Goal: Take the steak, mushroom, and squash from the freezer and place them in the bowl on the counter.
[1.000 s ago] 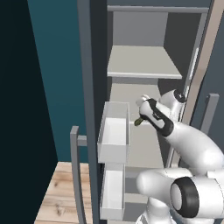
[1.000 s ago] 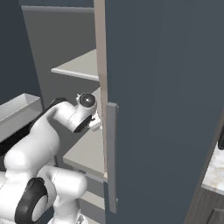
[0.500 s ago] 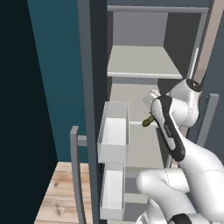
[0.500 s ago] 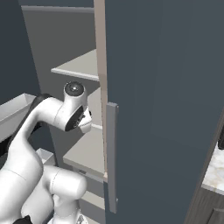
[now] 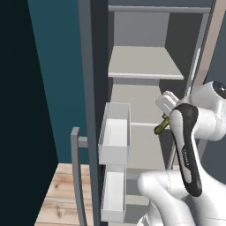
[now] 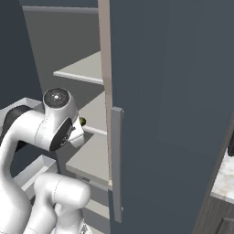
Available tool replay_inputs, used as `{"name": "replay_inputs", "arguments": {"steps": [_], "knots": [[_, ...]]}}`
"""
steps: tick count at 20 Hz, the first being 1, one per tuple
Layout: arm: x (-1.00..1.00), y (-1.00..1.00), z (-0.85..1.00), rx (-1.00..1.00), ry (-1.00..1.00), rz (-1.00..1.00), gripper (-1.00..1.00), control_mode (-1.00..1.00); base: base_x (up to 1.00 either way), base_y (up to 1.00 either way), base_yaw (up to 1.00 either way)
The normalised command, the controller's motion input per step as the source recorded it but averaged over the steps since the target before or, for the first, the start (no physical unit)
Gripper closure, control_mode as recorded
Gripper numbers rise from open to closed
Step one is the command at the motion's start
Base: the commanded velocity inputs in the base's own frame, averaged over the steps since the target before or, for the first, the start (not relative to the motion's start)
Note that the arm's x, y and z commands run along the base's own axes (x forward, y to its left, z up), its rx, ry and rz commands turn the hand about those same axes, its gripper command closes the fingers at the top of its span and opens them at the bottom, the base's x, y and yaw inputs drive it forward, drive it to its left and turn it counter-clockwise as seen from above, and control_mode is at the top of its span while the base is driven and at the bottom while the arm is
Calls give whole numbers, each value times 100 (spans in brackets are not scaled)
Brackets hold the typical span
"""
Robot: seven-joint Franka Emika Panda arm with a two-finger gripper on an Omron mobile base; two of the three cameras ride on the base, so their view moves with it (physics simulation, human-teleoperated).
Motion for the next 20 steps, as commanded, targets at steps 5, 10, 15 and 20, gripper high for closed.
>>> {"name": "replay_inputs", "arguments": {"steps": [5, 10, 15, 20], "knots": [[-70, -4, 54, -3, 0, 0, 100, -100, 0, 0, 0], [-50, 0, 25, 0, -9, 0, 100, -100, 0, 0, 0], [-60, 0, 39, 0, -16, 0, 100, -100, 0, 0, 0], [-55, -20, 30, 0, -5, 0, 100, -100, 0, 0, 0]]}}
